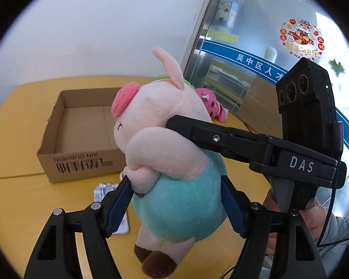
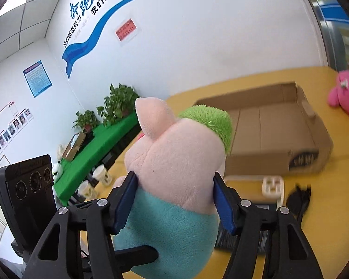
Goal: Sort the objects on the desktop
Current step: 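Carry the pig plush with the left gripper over the cardboard box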
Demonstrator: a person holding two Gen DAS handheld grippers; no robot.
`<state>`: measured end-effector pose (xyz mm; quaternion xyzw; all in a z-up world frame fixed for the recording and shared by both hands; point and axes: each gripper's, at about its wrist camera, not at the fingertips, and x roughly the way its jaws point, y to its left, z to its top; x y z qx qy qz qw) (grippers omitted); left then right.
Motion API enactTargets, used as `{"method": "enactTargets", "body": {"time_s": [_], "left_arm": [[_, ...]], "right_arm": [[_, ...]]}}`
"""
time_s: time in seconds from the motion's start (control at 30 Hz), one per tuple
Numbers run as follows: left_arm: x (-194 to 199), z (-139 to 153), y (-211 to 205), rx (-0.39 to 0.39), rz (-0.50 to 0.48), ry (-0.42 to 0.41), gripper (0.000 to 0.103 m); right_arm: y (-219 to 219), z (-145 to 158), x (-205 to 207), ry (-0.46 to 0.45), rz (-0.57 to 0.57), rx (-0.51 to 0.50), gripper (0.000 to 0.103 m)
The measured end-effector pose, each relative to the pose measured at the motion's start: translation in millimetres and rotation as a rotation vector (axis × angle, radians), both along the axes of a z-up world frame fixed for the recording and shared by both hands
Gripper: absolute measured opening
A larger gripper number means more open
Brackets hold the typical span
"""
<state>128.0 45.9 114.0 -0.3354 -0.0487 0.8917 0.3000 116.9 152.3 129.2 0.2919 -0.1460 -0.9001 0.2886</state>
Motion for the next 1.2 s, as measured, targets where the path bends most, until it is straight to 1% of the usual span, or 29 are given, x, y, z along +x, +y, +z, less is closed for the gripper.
{"method": "enactTargets", "body": {"time_s": [0.07, 0.13, 0.2, 0.27, 0.3, 0.37, 0.43, 0.57, 0.63, 0.77, 0.9, 0.97, 1.07, 1.2], "left_arm": [[-33, 1, -5, 0.006, 0.012, -0.012, 0.074], [-65, 1, -11, 0.012, 0.033, -0.044, 0.074], [-97, 6, -16, 0.011, 0.050, -0.074, 0.074], [-125, 18, -19, 0.004, 0.057, -0.105, 0.074], [-137, 28, -21, 0.013, 0.058, -0.134, 0.074], [-152, 55, -22, 0.022, 0.045, -0.165, 0.074], [-160, 91, -24, 0.023, 0.025, -0.188, 0.074], [-166, 156, -30, 0.029, 0.008, -0.215, 0.074], [-164, 188, -29, 0.030, 0.007, -0.204, 0.074], [-150, 238, -12, 0.033, 0.028, -0.121, 0.074], [-125, 280, 14, 0.048, 0.063, -0.012, 0.074], [-113, 296, 27, 0.060, 0.066, 0.028, 0.074], [-102, 315, 42, 0.061, 0.075, 0.059, 0.074], [-90, 334, 42, 0.059, 0.088, 0.090, 0.074]], "right_arm": [[-5, 4, -28, -0.004, 0.001, -0.005, 0.067], [-13, 5, -63, -0.027, 0.003, -0.010, 0.066], [-20, 6, -103, -0.068, 0.013, -0.018, 0.066], [-25, 8, -138, -0.113, 0.021, -0.036, 0.066], [-27, 14, -156, -0.142, 0.020, -0.036, 0.066], [-32, 33, -178, -0.187, 0.006, -0.021, 0.066], [-36, 70, -190, -0.217, -0.007, 0.002, 0.066], [-44, 145, -196, -0.267, -0.032, 0.008, 0.066], [-45, 175, -195, -0.254, -0.036, 0.014, 0.066], [-35, 234, -183, -0.191, -0.016, 0.014, 0.066], [-13, 286, -158, -0.077, 0.035, 0.038, 0.066], [-1, 308, -145, -0.031, 0.047, 0.046, 0.066], [13, 326, -131, 0.009, 0.045, 0.056, 0.066], [16, 345, -120, 0.039, 0.057, 0.054, 0.066]]}}
